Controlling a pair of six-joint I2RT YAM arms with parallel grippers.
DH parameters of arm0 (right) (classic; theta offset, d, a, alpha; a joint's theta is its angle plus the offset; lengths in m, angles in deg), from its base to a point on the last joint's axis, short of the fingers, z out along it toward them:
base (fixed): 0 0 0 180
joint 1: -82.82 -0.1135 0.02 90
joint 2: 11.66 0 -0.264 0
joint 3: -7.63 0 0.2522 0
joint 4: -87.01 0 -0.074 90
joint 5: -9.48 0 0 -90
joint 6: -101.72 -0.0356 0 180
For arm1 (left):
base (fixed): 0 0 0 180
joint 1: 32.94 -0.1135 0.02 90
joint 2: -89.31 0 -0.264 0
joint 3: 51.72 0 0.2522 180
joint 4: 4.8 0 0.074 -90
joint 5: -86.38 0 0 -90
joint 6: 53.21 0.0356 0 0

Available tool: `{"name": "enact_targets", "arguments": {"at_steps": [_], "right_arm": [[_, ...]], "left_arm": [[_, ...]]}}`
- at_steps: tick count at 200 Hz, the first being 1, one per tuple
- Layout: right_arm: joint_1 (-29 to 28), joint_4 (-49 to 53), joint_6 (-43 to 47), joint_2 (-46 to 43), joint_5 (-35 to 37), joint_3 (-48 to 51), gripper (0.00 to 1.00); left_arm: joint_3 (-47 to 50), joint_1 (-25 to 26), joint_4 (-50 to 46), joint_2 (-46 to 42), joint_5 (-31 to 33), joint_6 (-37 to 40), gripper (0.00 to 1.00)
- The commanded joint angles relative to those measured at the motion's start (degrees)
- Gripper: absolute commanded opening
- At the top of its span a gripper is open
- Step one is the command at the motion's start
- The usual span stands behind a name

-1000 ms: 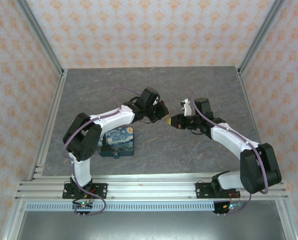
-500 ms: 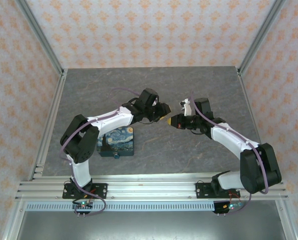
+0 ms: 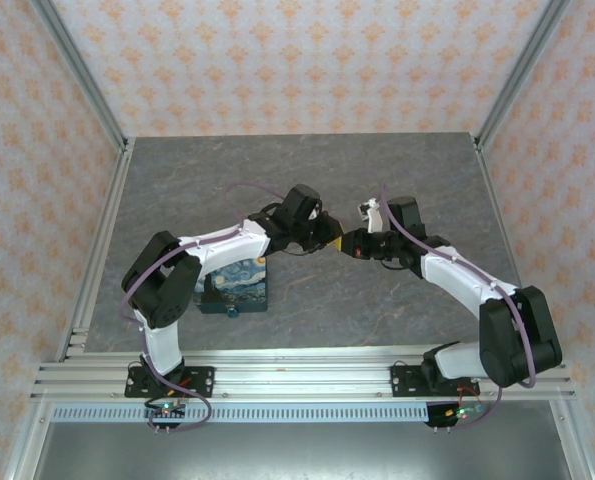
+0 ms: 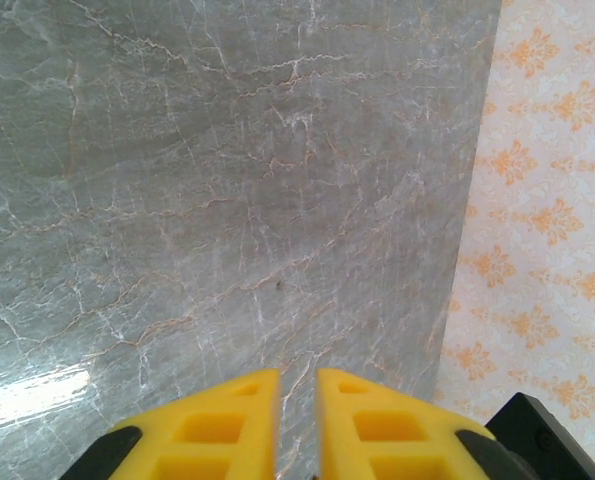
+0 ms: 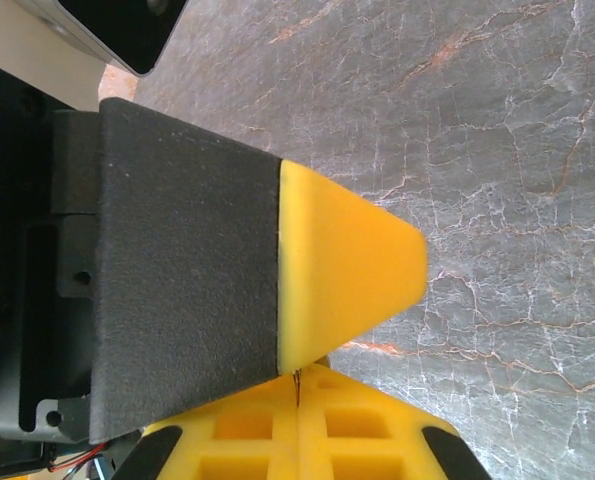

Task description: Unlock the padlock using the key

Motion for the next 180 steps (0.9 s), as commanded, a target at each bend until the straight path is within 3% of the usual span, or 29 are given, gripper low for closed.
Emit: {"name": "enact_targets", "arguments": {"at_steps": [1, 38, 55, 72, 84, 115, 140, 180], "right_arm": [[0.6, -1.62, 0.84, -1.45, 0.72, 0.31, 0.0], [0.77, -1.32, 1.01, -1.8, 0.86, 0.4, 0.0], [0.85, -1.31, 0.8, -2.03, 1.23, 0.46, 0.0], [1.49, -1.96, -0.68, -3.35, 2.41, 0.82, 0.27], [2.61, -3.47, -3.46, -5.13, 2.61, 1.38, 0.39], [5.83, -8.34, -13.47, -8.67, 4.59, 3.2, 0.48], [6.04, -16.5, -23.39, -8.46, 6.55, 5.2, 0.49], [5.8, -43.87, -46.22, -2.39, 9.98, 11.09, 0.54]], "left_arm": [[0.35, 0.26, -0.12, -2.03, 0.66, 0.56, 0.12], [-0.78, -0.09, -1.78, -1.71, 1.79, 1.66, 0.0], [-1.45, -0.45, -2.31, -1.6, 2.06, 2.22, 0.0], [-1.77, -1.07, -2.44, -1.6, 2.52, 2.82, 0.0], [-1.77, -1.61, -1.89, -1.84, 2.61, 3.1, 0.0], [-1.5, -3.05, 0.83, -2.81, 3.13, 3.6, 0.0], [-1.24, -3.44, 4.76, -3.18, 3.5, 3.19, 0.0], [1.41, -3.37, 17.41, -3.87, 6.36, -0.65, 0.0]]}}
